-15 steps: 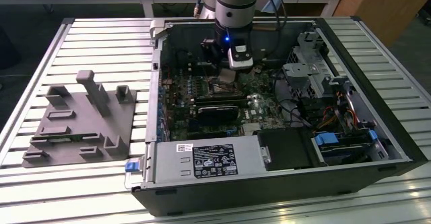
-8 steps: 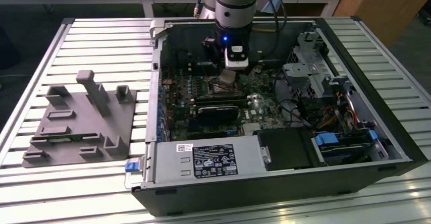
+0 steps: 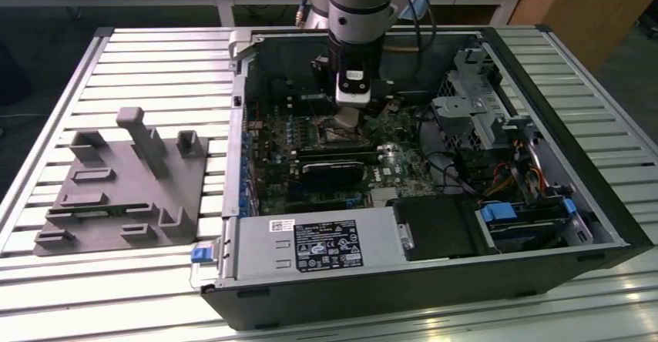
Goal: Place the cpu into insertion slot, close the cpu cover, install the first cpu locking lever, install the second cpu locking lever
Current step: 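Place the cpu into insertion slot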
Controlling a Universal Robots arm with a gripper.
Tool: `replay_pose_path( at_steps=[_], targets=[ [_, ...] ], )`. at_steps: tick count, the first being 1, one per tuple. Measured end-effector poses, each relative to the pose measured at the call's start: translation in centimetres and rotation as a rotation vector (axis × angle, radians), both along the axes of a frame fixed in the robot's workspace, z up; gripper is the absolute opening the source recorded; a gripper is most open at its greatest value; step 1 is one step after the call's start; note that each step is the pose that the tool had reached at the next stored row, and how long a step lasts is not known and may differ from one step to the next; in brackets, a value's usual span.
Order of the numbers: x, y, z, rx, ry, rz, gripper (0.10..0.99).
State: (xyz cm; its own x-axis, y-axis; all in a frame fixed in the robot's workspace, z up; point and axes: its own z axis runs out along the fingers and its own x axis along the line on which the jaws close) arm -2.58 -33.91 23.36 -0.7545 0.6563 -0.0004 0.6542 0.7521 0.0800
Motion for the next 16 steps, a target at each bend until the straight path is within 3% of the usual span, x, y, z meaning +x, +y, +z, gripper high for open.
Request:
replay_pose_path(
  at_steps=[16],
  targets=[
    [0.0, 0.0, -0.28, 0.0, -0.0002, -0.266, 0.541]
  ],
)
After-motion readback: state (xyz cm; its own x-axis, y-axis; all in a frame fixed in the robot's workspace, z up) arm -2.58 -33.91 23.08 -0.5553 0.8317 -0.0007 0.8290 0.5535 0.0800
